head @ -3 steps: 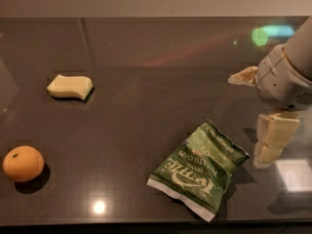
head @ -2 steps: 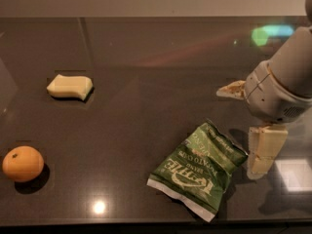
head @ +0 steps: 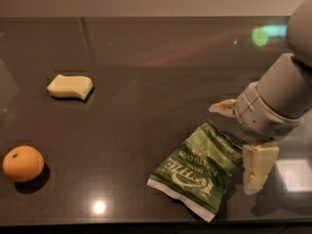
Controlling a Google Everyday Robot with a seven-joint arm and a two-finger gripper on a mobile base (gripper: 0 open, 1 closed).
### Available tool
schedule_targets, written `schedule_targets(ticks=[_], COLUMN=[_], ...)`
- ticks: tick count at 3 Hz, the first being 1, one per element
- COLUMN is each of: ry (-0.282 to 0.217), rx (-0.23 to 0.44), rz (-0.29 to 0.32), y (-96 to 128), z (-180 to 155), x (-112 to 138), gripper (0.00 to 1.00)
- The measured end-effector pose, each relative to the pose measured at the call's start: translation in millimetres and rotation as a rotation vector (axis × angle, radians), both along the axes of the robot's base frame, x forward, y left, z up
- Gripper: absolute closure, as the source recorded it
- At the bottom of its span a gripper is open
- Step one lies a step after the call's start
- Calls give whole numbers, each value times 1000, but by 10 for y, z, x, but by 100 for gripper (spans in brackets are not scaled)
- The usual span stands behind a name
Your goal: Move green jalapeno chip bag near sponge
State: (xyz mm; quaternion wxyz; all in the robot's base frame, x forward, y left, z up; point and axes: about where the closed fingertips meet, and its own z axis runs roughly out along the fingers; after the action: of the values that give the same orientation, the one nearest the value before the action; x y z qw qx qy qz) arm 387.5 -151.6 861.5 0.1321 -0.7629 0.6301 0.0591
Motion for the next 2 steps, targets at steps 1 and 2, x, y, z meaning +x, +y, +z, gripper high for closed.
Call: schedule_targets(ticks=[1, 2], ry=[6, 11], rx=[-16, -35], rz=[13, 10], y=[-1, 13], z=[-66, -51], x=[-9, 10], gripper=[16, 39])
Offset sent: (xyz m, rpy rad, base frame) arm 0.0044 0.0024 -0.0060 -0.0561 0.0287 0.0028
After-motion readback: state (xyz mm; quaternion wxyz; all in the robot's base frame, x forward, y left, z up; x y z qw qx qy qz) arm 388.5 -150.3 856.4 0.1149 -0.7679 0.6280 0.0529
